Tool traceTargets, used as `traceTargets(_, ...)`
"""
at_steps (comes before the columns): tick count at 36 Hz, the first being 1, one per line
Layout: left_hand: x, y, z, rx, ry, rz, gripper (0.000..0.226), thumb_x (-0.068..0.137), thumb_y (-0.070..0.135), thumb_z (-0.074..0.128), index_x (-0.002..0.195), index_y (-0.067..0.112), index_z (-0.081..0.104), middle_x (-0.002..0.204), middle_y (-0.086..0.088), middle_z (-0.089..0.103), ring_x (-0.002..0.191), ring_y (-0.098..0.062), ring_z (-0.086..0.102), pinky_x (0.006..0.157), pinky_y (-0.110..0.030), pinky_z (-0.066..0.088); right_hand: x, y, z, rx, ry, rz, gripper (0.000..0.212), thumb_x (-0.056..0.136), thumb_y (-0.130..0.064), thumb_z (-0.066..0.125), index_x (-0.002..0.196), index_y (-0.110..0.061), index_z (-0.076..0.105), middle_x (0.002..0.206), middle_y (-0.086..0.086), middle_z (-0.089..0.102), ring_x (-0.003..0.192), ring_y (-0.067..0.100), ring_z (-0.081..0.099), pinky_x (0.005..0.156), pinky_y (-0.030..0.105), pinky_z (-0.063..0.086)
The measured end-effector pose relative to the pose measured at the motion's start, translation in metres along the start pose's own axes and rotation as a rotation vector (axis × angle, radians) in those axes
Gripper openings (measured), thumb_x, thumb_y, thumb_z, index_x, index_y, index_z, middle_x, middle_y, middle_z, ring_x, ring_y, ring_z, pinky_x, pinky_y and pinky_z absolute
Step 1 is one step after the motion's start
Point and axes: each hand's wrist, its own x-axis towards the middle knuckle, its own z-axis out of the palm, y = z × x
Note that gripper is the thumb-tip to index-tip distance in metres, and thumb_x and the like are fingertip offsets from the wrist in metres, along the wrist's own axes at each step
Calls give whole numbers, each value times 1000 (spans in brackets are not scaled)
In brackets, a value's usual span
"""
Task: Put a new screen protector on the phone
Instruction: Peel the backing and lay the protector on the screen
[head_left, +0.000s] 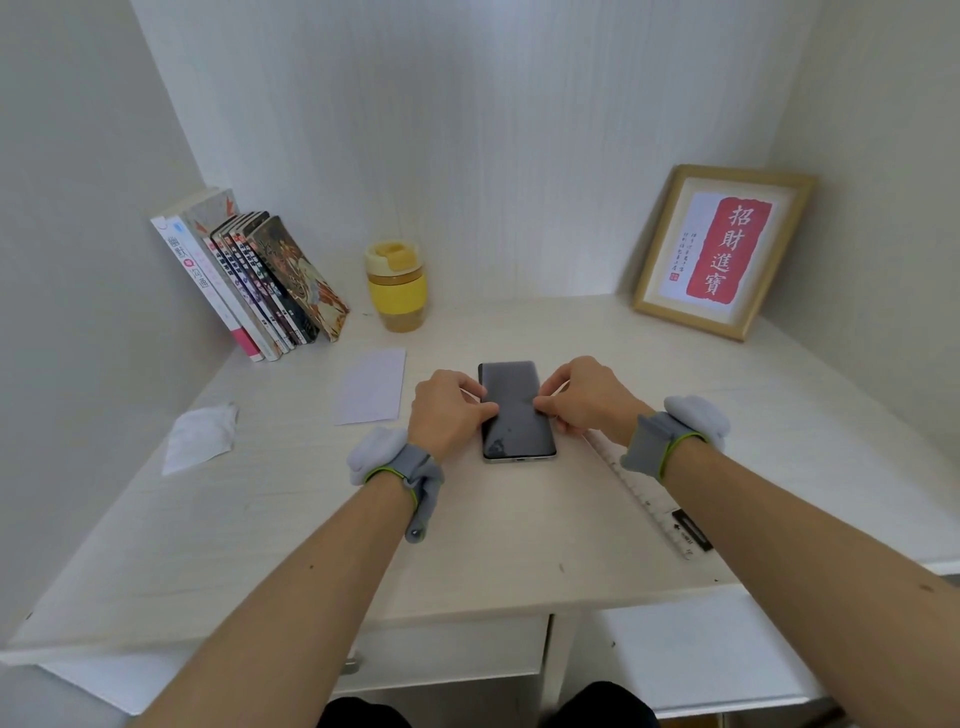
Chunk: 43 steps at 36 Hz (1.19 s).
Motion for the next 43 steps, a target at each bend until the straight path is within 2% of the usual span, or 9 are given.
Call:
traceTargets(6,0,0,0,16,2,0,22,77,24,77,96,14,71,87,-3,72,88,-19,66,85,-33,53,0,0,1,-30,10,-16,15,89,-13,65,74,-15,64,69,15,68,51,20,56,47,21,47)
traceTargets(11,0,0,0,28,1,4,22,78,25,77,96,14,70,89,-4,72,89,-19,66,86,-33,53,2,0,3,-25,19,-26,12,89,-13,67,77,-14,65,75,17,70,59,23,62,67,32,59)
traceTargets(17,0,-1,0,39,2,7,26,79,26,77,100,13,70,91,-4,71,90,-19,66,84,-31,53,4,1,6,-43,48,-40,8,87,-15,70,91,-9,67,86,17,71,67,23,65,75,35,60)
traceTargets(22,-1,0,0,34,6,1,36,78,26,77,109,11,65,91,-5,71,92,-19,64,86,-34,51,1,0,5,-69,53,-42,11,87,-14,69,79,-14,61,87,19,71,65,23,65,72,34,59)
traceTargets(25,-1,0,0,36,-7,3,42,79,27,76,114,12,58,91,-4,70,98,-20,61,90,-38,50,3,2,5,-64,54,-33,17,86,-17,71,97,-10,60,97,18,68,68,25,66,68,33,58)
traceTargets(29,-4,2,-1,108,18,122,40,79,24,76,113,16,58,88,-2,59,88,-19,56,84,-36,48,3,2,7,-90,52,-50,30,84,-23,73,107,-11,58,109,14,64,92,31,66,85,42,56)
traceTargets(35,-11,11,-2,177,-33,347,6,82,24,72,87,27,74,89,2,62,77,-13,53,76,-26,44,1,2,9,-169,95,-108,14,86,-22,70,95,-17,60,111,12,63,95,26,62,87,36,52)
traceTargets(38,-15,16,-1,225,-163,422,9,84,31,70,89,27,75,91,4,66,77,-9,53,73,-21,40,0,2,11,-193,89,-113,10,86,-21,69,93,-17,63,109,11,66,95,24,63,86,33,51)
traceTargets(43,-22,15,0,259,-283,496,22,79,41,74,97,28,75,94,3,64,85,-11,53,74,-22,41,-4,0,9,-203,64,-101,21,87,-26,70,103,-13,66,111,10,66,98,24,63,87,33,52)
